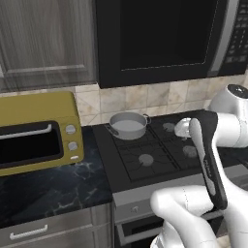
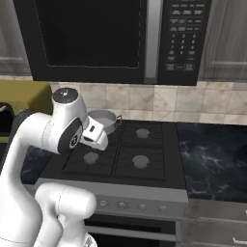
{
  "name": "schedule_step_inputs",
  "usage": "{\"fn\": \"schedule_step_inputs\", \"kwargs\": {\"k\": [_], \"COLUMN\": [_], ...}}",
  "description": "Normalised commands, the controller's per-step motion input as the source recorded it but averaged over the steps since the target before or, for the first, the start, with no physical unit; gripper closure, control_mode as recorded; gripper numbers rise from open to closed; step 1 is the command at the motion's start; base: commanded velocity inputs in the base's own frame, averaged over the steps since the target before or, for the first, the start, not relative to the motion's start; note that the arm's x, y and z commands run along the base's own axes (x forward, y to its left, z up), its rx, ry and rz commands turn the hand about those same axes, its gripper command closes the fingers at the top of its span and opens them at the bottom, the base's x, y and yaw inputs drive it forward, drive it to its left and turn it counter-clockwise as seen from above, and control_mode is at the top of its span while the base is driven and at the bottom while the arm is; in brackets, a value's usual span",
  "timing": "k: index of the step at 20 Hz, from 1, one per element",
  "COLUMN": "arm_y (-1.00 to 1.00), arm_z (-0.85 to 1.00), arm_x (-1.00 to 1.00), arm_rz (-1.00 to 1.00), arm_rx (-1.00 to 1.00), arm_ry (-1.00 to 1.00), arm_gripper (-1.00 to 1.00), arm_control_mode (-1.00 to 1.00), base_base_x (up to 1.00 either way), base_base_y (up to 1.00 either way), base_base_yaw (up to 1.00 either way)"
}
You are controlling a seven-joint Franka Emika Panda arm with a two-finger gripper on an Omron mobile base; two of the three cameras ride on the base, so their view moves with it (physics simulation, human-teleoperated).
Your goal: Move the pot and pan from the stove into the sink.
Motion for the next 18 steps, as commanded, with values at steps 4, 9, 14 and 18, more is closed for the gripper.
{"fn": "schedule_step_inputs", "kwargs": {"k": [4, 9, 14, 18], "arm_y": [-0.11, 0.02, 0.39, 0.48], "arm_z": [0.01, 0.00, -0.03, -0.02], "arm_x": [-0.15, 0.02, 0.51, 0.69], "arm_rz": [0.00, -0.07, -0.14, -0.15], "arm_rx": [0.16, 0.06, -0.01, 0.00], "arm_ry": [-0.14, -0.27, -0.16, -0.06], "arm_gripper": [-1.00, -1.00, -1.00, -1.00], "arm_control_mode": [-1.00, -1.00, -1.00, -1.00], "base_base_x": [0.00, 0.00, 0.00, 0.00], "base_base_y": [0.00, 0.00, 0.00, 0.00], "base_base_yaw": [0.00, 0.00, 0.00, 0.00]}}
